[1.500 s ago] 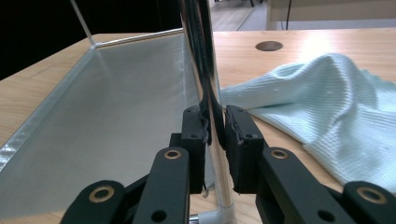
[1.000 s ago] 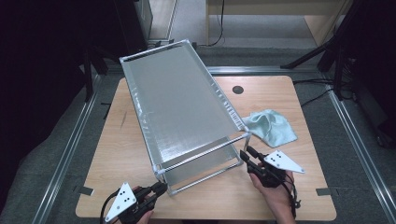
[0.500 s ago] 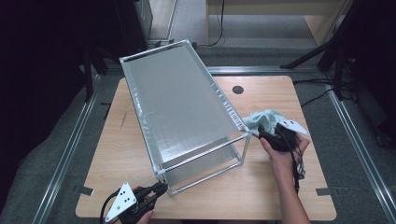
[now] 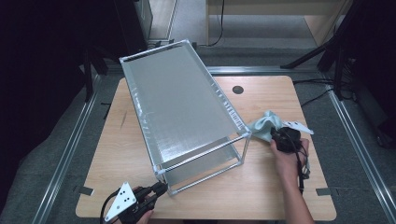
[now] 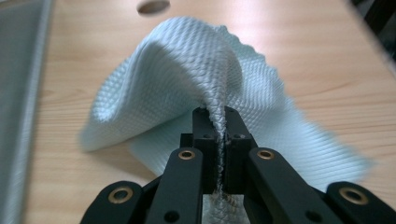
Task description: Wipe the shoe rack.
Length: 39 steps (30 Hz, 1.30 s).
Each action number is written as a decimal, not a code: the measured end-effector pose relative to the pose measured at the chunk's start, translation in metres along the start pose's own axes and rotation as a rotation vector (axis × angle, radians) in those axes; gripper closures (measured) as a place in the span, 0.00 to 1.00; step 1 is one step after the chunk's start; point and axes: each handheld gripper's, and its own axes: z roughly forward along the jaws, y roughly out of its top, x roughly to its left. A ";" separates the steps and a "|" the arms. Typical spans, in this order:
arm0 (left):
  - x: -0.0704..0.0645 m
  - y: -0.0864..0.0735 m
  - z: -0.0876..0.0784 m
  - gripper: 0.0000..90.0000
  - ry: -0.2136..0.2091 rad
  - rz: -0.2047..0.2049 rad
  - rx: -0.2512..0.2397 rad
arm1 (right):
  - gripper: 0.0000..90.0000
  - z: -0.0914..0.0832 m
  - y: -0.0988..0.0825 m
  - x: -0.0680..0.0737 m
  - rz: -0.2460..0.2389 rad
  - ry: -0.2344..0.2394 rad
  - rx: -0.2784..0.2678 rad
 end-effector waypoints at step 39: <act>0.002 -0.001 0.001 0.82 -0.026 0.001 -0.012 | 0.34 -0.046 -0.075 -0.018 0.005 -0.054 0.135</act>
